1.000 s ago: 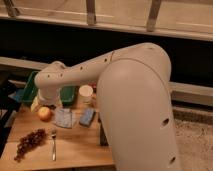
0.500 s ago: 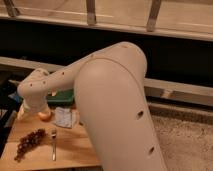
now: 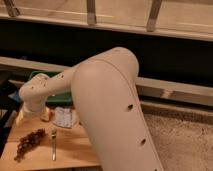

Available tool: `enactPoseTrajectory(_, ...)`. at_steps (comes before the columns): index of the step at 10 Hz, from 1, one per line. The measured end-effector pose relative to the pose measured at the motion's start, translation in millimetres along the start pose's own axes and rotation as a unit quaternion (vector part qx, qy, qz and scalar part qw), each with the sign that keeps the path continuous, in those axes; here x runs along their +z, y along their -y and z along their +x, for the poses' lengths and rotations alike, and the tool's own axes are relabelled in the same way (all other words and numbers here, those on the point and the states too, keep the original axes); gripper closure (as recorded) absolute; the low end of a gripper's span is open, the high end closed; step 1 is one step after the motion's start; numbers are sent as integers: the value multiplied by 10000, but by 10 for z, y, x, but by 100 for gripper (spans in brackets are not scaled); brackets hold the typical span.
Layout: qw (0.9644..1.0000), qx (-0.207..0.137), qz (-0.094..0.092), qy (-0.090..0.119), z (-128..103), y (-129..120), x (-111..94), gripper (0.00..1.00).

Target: Place grapes in table surface

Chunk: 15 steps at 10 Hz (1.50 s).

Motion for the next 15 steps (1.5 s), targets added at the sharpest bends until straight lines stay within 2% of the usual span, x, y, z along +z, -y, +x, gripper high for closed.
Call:
enactPoseTrajectory(2,10000,-5,7,-18,4,-1,9,21)
enactPoseTrajectory(3,9999,-19,-42,-101,25,-27,38,21)
enactPoseTrajectory(6,9984,102,-200,-515,241,45,379,21)
enactPoseTrajectory(8,9958,134,-285,-860,416,68,677,21)
enactPoseTrajectory(9,9937,161,-386,-1036,499,77,817,21)
enactPoseTrajectory(11,9912,201,-567,-1180,549,41,929,22)
enactPoseTrajectory(15,9905,212,-538,-1249,581,68,922,57)
